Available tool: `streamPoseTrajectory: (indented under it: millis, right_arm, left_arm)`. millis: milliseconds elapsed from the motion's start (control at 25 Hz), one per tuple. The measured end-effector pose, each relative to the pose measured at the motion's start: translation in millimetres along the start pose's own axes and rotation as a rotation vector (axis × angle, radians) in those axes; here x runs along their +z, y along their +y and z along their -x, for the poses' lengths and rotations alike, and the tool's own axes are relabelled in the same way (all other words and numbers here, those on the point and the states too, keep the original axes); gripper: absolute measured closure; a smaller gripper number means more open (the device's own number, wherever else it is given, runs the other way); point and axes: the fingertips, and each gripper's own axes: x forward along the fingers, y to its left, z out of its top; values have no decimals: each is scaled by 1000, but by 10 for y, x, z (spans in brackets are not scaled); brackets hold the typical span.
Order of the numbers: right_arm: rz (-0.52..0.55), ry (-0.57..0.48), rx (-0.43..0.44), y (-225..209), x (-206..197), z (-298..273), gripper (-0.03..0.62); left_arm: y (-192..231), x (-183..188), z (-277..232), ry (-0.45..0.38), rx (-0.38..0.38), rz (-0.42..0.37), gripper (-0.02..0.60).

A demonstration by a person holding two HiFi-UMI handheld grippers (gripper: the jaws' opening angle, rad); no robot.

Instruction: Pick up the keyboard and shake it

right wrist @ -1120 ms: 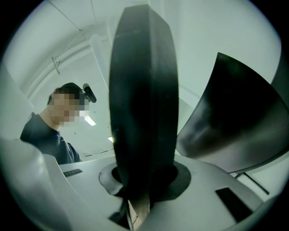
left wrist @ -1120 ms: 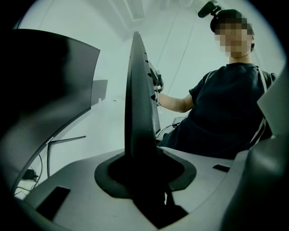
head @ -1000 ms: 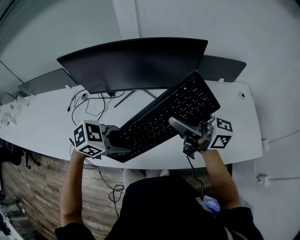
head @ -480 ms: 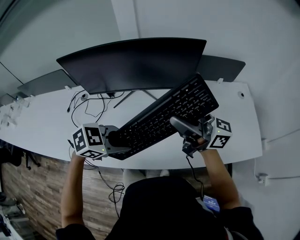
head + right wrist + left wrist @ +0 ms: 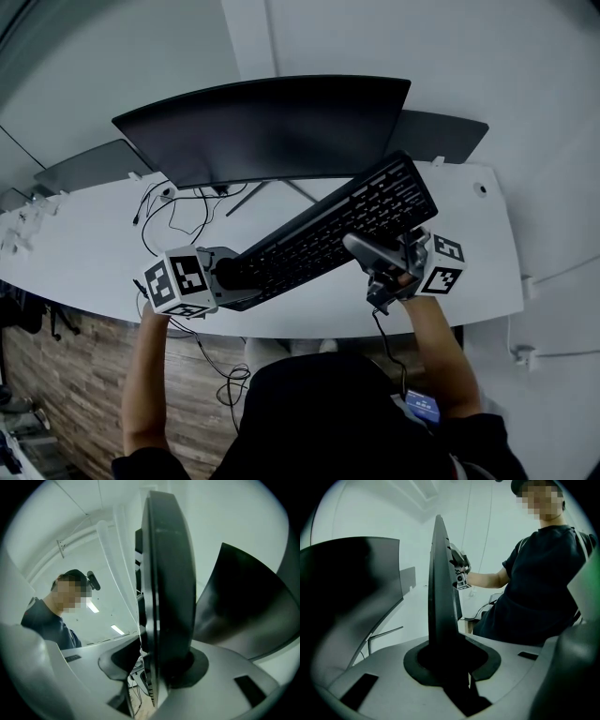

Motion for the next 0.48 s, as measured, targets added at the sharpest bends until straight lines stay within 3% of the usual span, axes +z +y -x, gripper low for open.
streamPoseTrajectory:
  millis: [480]
  right_arm:
    - [14, 37, -56, -60, -34, 5, 394]
  left_arm:
    - [102, -44, 98, 44, 69, -30, 485]
